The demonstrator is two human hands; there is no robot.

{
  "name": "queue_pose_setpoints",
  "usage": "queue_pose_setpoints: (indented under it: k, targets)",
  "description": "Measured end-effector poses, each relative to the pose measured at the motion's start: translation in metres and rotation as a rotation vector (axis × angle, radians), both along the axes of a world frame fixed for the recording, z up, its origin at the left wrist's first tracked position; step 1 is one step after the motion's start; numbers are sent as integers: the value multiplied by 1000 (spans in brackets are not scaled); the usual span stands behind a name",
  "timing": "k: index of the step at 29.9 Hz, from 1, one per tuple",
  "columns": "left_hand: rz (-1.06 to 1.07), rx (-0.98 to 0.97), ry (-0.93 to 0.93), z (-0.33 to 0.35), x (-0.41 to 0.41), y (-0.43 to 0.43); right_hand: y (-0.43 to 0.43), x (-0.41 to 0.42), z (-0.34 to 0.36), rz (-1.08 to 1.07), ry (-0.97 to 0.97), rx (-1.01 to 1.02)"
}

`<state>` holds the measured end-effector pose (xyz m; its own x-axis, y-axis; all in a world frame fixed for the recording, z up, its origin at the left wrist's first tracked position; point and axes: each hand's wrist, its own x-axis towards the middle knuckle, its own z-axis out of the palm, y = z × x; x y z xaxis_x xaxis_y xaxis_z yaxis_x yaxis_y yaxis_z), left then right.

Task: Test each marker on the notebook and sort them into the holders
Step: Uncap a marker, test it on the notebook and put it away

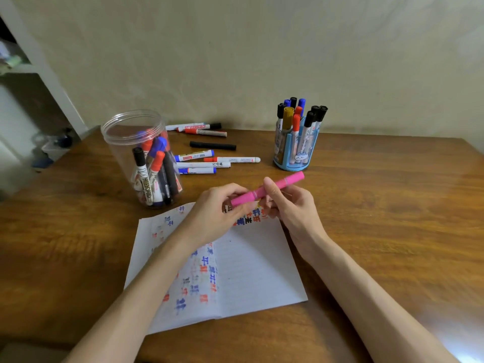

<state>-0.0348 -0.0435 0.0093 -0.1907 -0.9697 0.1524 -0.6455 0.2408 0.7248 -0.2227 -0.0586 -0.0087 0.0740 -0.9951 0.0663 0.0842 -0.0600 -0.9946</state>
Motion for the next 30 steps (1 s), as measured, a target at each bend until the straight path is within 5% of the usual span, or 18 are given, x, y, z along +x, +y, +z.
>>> queue_pose_setpoints:
  k: [7,20,25,30]
  targets:
    - [16,-79,-60,-2,-5,8,5,-2,11,0,190,-91]
    - [-53,6,-7,6,-12,5,7,0,16,-91,184,-92]
    - [108,-10,-1,-3,25,6,-16,-47,26,-483,-123,81]
    - [75,-15,-18,-11,21,4,-15,-30,16,-242,181,140]
